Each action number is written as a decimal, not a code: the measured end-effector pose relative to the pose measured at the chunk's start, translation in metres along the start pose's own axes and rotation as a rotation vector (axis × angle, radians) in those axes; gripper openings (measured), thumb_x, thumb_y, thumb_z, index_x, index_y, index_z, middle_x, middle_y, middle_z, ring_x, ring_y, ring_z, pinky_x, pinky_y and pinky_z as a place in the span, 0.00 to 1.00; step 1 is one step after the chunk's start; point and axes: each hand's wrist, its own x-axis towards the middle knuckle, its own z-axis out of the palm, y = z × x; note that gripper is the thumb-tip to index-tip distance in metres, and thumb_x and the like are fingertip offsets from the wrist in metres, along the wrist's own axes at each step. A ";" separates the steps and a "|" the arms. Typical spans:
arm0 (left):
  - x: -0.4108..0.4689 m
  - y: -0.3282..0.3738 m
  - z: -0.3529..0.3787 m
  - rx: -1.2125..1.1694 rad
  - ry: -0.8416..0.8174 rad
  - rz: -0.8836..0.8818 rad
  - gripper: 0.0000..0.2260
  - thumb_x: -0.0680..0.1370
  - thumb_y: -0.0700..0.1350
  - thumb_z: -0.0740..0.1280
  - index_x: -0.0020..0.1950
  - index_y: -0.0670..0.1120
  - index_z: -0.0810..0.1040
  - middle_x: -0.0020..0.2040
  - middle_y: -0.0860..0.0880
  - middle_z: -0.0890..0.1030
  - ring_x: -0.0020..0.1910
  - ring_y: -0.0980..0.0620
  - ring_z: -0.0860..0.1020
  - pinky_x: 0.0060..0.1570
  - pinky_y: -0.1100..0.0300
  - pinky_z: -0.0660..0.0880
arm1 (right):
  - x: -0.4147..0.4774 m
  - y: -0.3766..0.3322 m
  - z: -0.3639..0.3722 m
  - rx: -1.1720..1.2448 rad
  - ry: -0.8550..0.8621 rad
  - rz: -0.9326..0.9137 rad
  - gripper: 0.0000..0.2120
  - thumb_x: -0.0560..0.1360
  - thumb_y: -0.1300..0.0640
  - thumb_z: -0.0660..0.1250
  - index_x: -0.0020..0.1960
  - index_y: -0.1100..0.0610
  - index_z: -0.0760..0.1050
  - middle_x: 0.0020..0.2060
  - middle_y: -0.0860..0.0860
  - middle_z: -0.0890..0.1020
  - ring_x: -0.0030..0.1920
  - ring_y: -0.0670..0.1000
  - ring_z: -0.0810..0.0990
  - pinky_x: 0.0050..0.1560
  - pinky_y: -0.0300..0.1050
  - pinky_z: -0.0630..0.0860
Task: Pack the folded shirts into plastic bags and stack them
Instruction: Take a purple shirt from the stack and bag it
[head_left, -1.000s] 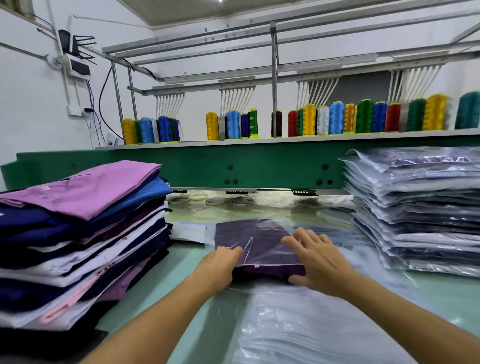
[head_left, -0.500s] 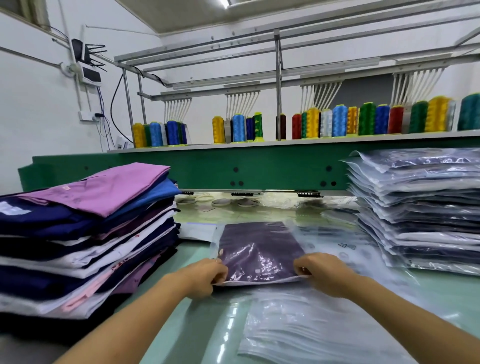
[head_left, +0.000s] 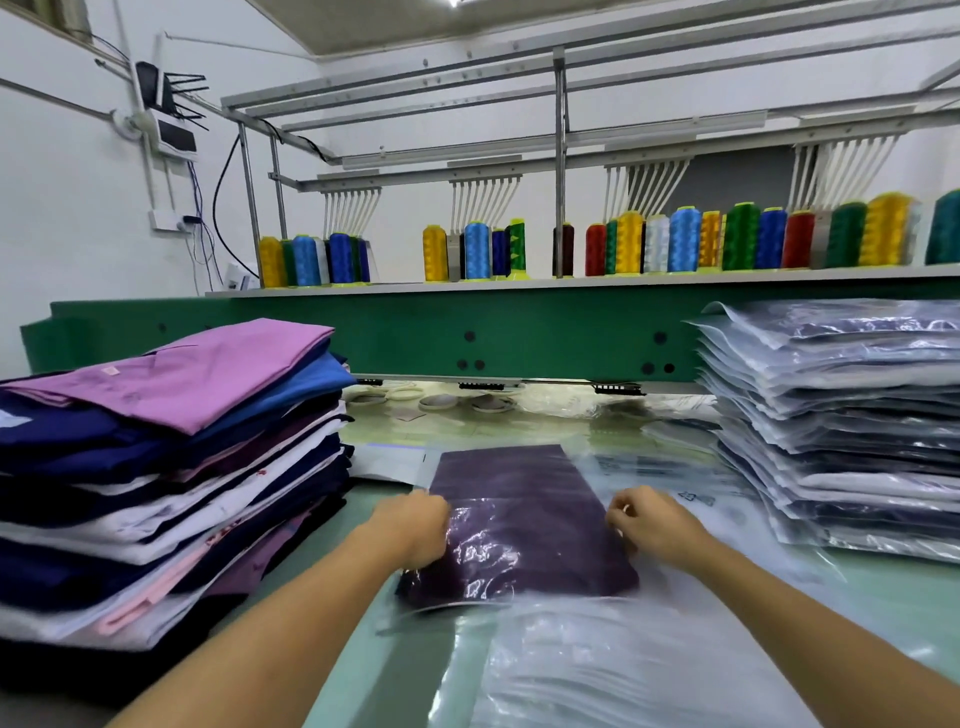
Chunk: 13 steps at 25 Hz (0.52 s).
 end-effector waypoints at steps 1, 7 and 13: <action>0.010 0.003 -0.003 -0.004 0.044 -0.025 0.08 0.78 0.43 0.59 0.56 0.47 0.75 0.57 0.45 0.78 0.55 0.41 0.78 0.49 0.50 0.74 | 0.012 -0.002 0.002 -0.059 0.076 0.013 0.08 0.79 0.54 0.61 0.45 0.51 0.78 0.39 0.47 0.84 0.43 0.51 0.82 0.44 0.46 0.78; 0.083 0.021 -0.012 -0.120 0.171 -0.107 0.15 0.80 0.45 0.59 0.66 0.45 0.69 0.67 0.44 0.74 0.66 0.40 0.72 0.63 0.47 0.70 | 0.091 -0.041 0.032 -0.140 0.134 -0.118 0.21 0.82 0.49 0.58 0.73 0.52 0.69 0.70 0.51 0.73 0.70 0.56 0.71 0.69 0.55 0.69; 0.161 0.033 0.012 -0.202 0.225 -0.084 0.24 0.81 0.46 0.57 0.78 0.50 0.60 0.79 0.50 0.63 0.78 0.45 0.59 0.77 0.44 0.53 | 0.166 -0.079 0.078 -0.218 0.009 -0.190 0.26 0.83 0.50 0.52 0.81 0.48 0.56 0.80 0.51 0.60 0.79 0.56 0.59 0.76 0.59 0.58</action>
